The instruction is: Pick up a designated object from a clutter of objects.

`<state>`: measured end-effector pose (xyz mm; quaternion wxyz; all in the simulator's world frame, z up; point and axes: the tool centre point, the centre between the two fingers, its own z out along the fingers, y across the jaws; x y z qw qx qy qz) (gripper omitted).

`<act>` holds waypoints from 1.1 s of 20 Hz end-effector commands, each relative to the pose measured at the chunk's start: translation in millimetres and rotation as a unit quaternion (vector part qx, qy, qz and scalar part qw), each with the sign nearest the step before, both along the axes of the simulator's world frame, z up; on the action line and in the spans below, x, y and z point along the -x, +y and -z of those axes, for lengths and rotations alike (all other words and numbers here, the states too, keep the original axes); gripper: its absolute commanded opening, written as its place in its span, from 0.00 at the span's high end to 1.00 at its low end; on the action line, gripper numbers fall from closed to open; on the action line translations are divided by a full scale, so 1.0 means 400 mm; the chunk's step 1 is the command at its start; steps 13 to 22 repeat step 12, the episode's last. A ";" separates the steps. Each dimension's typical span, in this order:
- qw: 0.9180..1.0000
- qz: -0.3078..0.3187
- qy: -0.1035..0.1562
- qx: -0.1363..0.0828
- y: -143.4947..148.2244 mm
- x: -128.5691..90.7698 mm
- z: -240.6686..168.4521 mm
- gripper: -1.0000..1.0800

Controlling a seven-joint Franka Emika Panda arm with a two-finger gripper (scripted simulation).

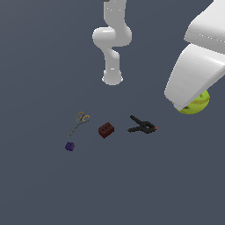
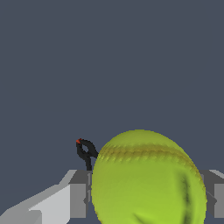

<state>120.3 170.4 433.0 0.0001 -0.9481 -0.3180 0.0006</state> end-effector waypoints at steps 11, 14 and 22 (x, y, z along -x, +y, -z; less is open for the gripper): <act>1.000 0.000 -0.001 0.000 0.022 -0.011 -0.040 1.00; 1.000 0.000 -0.001 0.000 0.022 -0.011 -0.040 1.00; 1.000 0.000 -0.001 0.000 0.022 -0.011 -0.040 1.00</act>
